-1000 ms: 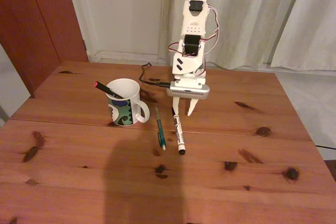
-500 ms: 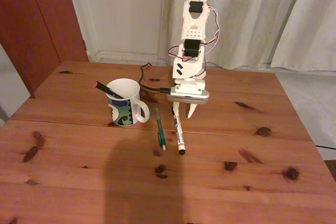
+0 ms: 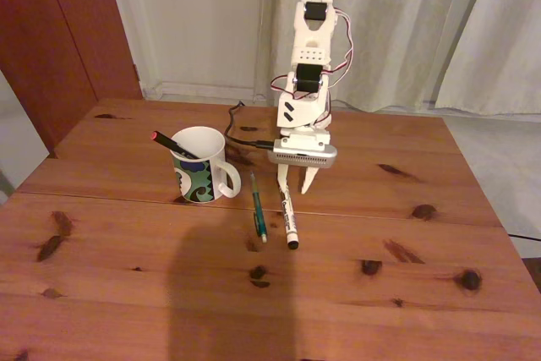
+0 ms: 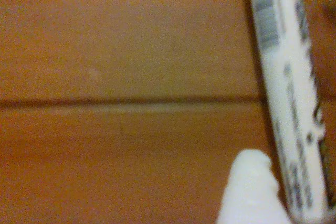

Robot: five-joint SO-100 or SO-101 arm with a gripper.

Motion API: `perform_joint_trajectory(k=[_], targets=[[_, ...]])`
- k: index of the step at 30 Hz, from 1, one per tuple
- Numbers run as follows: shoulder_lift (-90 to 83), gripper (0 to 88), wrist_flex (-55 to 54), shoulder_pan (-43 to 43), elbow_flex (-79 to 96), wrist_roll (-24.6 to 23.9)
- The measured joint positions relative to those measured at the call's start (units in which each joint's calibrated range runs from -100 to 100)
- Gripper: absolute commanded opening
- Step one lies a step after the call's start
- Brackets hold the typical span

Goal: Clean up the desk and place the pens and markers into the cup

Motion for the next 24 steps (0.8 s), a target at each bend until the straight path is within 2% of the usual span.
perform_joint_trajectory(k=[7,24], targets=[[0.0,13.0,-4.73,0.0,2.04,-0.1],[0.0,13.0,-5.39,-0.07,3.48,-1.66]])
